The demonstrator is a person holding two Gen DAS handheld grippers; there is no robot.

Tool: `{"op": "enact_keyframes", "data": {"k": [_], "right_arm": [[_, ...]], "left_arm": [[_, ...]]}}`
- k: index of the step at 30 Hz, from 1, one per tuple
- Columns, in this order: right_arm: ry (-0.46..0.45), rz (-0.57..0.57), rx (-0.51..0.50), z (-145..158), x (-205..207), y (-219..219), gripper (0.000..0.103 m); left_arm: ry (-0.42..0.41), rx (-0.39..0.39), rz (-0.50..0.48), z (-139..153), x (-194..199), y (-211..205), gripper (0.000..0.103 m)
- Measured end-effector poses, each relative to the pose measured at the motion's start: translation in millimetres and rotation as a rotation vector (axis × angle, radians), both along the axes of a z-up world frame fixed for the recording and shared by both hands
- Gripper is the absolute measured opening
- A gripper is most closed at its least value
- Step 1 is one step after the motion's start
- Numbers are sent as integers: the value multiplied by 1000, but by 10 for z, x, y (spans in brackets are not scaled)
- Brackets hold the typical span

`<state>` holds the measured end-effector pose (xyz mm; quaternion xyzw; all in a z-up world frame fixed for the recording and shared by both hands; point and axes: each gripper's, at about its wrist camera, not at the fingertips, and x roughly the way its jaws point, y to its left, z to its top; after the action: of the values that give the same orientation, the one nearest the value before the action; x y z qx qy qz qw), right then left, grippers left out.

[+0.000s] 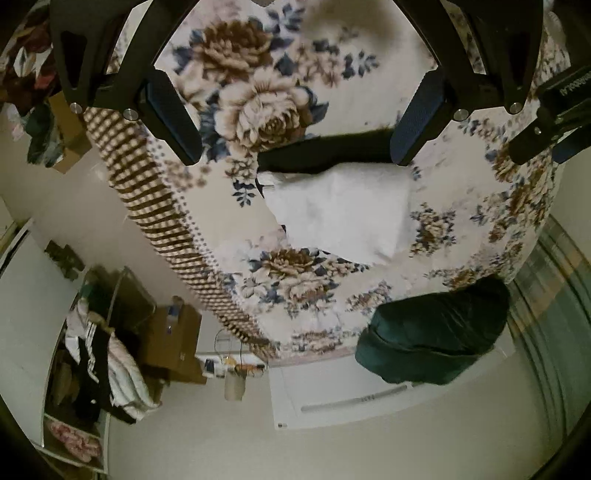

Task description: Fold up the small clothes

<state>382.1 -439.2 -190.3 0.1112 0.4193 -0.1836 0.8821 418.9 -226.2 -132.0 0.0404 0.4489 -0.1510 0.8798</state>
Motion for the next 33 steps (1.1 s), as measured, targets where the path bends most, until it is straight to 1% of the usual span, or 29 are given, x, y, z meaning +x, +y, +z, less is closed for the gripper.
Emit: {"op": "enact_keyframes", "data": {"k": [5,9,12,17,21,24,31,33], "right_arm": [[-45,1,-37,671,-749,420,103],[-80,-1,-68,1127,-1297,717,103],[-101,5,-80,1462,-1685,958,103],[-137,15,-99,1929,-2216,1253,103],[-161,21,-120,2200,-2527,1334,103],[-176,33,-115,2356,-2718,1341,103],[-202,59,-124,2562,-2979,1255,103],[-206,63,-125,2590,-3009,1207,103]], "left_arm": [[-31,-15,-27,462,-556,243,101],[-74,-12,-41,797,-942,410,101],[-96,-14,-48,1007,-1215,522,101],[-132,-16,-42,1251,-1550,658,101],[-149,-19,-23,1381,-1756,697,101],[-163,-28,-4,1460,-1874,698,101],[-182,-40,33,1546,-2061,692,101],[-192,-33,36,1559,-2091,673,103]]}}
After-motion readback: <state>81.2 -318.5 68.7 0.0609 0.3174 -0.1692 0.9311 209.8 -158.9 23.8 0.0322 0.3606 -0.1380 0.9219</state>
